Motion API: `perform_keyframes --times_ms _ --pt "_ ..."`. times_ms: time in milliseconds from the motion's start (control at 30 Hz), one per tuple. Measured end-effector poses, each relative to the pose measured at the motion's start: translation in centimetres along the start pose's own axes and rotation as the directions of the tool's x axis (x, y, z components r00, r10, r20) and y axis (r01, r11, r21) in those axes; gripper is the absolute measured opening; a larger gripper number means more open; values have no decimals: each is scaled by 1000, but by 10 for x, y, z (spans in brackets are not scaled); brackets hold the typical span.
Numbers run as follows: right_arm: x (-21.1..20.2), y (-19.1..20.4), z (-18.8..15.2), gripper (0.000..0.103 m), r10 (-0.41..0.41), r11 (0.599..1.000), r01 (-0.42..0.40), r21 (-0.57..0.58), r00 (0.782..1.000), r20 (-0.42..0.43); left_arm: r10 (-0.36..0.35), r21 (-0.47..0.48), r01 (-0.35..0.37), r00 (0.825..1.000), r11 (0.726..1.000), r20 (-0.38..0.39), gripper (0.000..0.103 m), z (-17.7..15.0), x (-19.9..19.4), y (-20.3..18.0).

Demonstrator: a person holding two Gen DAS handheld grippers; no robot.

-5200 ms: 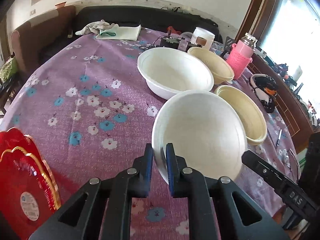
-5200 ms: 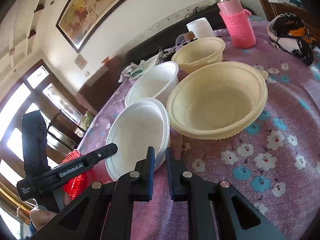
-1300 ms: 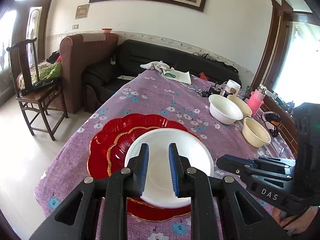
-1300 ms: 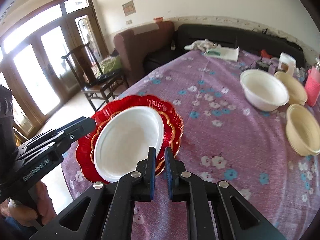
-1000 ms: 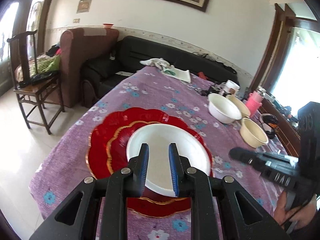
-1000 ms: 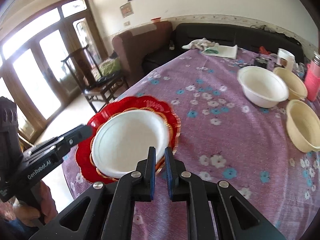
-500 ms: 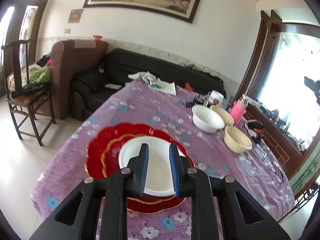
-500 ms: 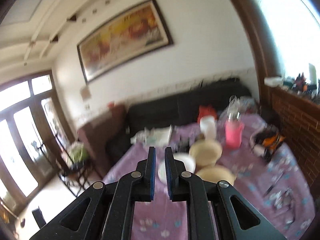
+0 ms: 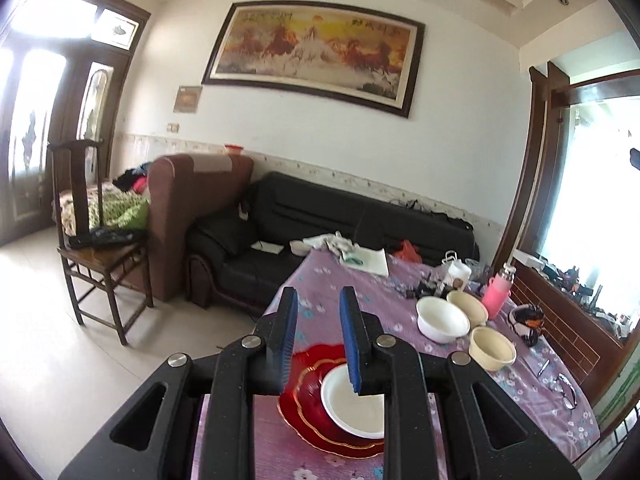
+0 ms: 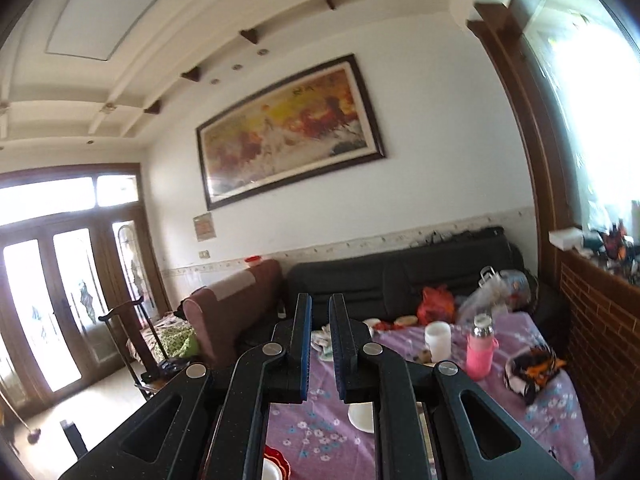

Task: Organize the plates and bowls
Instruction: 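Move the left tool to the beige plastic bowl and grasp its rim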

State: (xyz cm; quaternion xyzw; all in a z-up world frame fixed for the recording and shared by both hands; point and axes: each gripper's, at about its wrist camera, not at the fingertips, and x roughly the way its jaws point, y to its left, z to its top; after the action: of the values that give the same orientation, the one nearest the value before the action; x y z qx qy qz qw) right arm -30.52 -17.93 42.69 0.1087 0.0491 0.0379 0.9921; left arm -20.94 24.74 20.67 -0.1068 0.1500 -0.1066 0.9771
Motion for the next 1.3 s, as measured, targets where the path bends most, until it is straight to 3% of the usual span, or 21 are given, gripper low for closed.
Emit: perform_keyframes --times_ms 233,467,533,600,667,700,767,800,867,900,933,967,1033,1133,1300 --pt "3 21 4 11 77 997 -77 -24 997 -11 66 20 -67 995 998 80 29 34 -34 4" --pt "23 40 19 11 162 985 -164 -54 986 -46 39 53 -42 998 998 56 36 47 -35 -18" --pt "38 35 6 11 170 984 -173 -45 983 -70 28 70 -30 999 997 30 37 39 -28 -26" --pt "63 28 -24 11 183 981 -191 -32 969 -166 17 73 -17 1000 997 4 37 29 -20 -32" --pt "95 22 -69 11 179 981 -193 -21 941 -287 -1 63 4 999 998 -49 37 17 -3 -35" --pt "112 18 -98 11 180 981 -196 -9 917 -357 -9 62 14 997 998 -75 37 10 5 -35" --pt "144 12 -156 11 190 978 -210 14 852 -488 -20 49 26 991 998 -130 37 -7 22 -36" --pt "160 9 -189 11 204 974 -224 34 803 -560 -30 43 37 986 998 -162 37 -15 31 -37" --pt "183 -5 -240 11 239 969 -222 109 731 -639 -50 36 60 971 998 -236 37 -36 53 -43" --pt "193 -14 -262 11 258 966 -212 151 705 -661 -57 42 71 960 997 -275 37 -47 66 -49" --pt "201 -26 -277 11 267 964 -190 187 694 -669 -65 48 83 951 995 -303 37 -56 75 -55" --pt "206 -40 -287 11 272 961 -164 221 693 -668 -73 52 95 942 994 -326 37 -64 83 -61" --pt "213 -74 -294 11 264 955 -99 280 717 -645 -106 62 139 920 988 -377 37 -78 101 -81" --pt "207 -120 -286 11 144 970 7 241 786 -601 -147 75 196 894 978 -424 37 -94 121 -112" --pt "195 -187 -269 11 -13 959 163 231 841 -541 -189 103 281 833 954 -521 37 -128 154 -170"
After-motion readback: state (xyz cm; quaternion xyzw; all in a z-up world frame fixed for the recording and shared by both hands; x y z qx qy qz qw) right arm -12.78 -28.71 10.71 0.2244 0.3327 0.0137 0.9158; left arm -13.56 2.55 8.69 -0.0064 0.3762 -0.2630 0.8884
